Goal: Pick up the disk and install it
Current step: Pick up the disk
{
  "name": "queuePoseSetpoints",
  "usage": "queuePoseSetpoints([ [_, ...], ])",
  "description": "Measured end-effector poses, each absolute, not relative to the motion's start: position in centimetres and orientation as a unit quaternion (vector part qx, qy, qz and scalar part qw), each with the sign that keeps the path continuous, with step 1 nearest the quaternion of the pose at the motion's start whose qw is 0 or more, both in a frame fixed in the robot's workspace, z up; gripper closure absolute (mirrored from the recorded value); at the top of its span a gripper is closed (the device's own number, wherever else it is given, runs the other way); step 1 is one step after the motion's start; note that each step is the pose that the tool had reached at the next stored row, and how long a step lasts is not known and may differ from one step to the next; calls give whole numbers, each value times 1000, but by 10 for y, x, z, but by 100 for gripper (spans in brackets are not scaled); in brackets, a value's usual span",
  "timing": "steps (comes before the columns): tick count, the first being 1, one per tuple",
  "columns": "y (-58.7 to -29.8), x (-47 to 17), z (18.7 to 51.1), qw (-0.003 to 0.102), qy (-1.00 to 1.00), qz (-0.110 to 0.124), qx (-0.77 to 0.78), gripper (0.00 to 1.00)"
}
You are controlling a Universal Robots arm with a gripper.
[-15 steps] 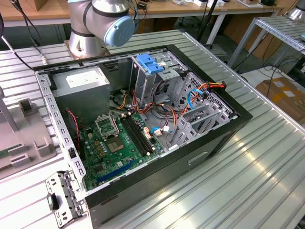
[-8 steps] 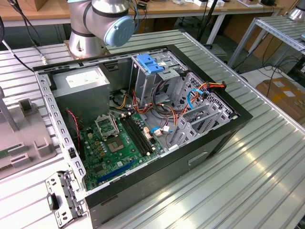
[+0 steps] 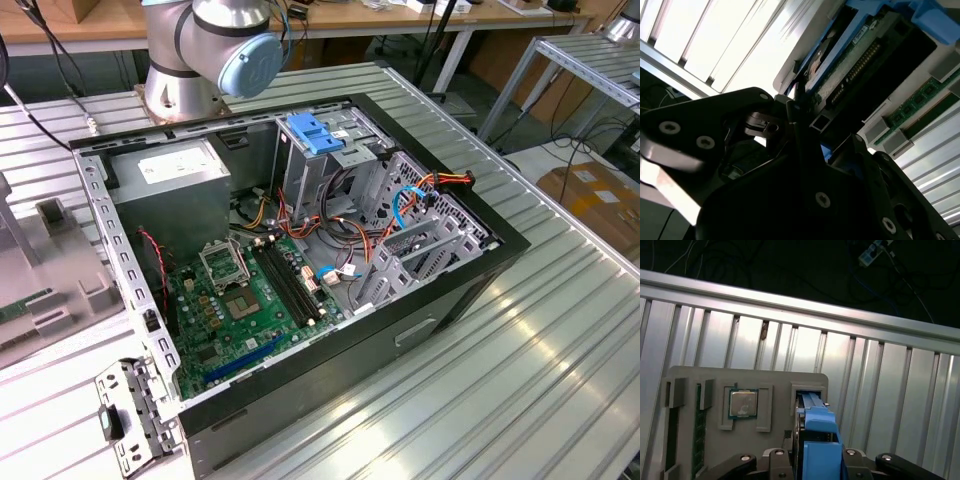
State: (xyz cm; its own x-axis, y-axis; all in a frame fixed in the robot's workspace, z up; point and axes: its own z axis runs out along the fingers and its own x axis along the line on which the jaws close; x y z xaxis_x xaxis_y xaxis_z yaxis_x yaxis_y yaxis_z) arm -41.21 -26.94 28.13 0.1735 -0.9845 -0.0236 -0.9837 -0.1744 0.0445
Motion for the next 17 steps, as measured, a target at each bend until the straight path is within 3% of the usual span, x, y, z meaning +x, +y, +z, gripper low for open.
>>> queuePoseSetpoints([
  [17, -269, -412, 287, 9, -642, -23, 766, 62],
])
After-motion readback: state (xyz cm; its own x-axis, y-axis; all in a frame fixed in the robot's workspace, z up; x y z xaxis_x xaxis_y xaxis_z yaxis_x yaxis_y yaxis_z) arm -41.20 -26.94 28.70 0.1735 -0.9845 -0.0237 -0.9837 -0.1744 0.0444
